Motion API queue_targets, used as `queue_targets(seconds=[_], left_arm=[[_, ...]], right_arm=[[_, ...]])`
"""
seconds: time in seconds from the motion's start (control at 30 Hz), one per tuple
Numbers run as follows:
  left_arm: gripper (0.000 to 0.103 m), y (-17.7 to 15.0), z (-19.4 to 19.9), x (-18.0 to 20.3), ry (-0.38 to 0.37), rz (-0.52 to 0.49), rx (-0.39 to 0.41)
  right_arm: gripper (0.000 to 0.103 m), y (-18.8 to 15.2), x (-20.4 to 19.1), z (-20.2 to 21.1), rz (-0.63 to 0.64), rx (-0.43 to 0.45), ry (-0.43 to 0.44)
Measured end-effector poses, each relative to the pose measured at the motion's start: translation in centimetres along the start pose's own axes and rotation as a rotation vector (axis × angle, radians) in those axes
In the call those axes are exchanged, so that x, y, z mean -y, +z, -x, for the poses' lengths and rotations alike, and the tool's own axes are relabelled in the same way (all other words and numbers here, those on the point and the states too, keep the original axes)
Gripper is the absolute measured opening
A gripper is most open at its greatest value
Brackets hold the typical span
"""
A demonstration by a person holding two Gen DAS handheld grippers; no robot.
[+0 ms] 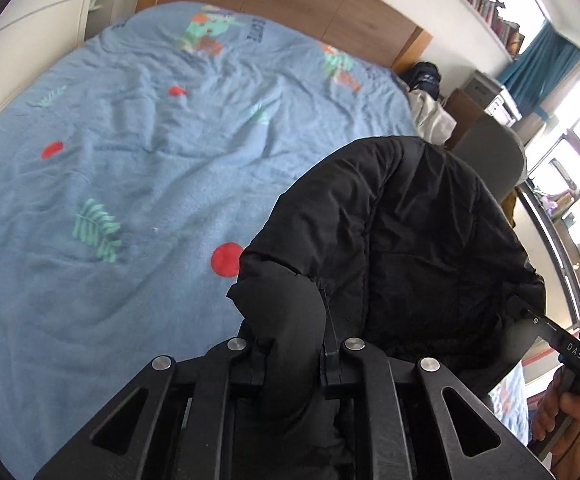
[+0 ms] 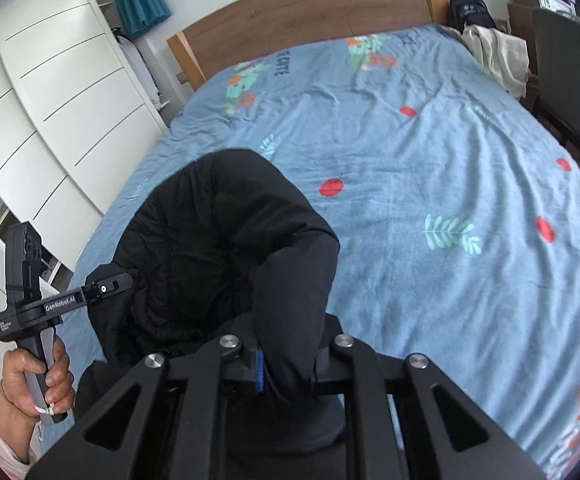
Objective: Fold large clothes
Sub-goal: 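Lift the hem with both grippers and fold it toward the collar, then lower the folded hem onto the jacket and open both grippers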
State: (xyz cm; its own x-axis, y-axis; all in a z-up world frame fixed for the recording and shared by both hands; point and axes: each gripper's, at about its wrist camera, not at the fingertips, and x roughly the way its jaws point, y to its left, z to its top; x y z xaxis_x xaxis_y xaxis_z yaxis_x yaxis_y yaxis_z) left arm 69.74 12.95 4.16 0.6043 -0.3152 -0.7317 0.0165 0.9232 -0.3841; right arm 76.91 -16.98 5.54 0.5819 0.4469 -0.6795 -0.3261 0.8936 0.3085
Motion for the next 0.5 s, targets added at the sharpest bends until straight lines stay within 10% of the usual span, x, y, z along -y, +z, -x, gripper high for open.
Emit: queue_targets(seconds=[0.5], left_arm=[[0.016,-14.6,13.4,2.5,0.001,-0.030,0.010]], right_arm=[[0.014,-15.1,-4.3,15.3,0.024,0.073,0.061]])
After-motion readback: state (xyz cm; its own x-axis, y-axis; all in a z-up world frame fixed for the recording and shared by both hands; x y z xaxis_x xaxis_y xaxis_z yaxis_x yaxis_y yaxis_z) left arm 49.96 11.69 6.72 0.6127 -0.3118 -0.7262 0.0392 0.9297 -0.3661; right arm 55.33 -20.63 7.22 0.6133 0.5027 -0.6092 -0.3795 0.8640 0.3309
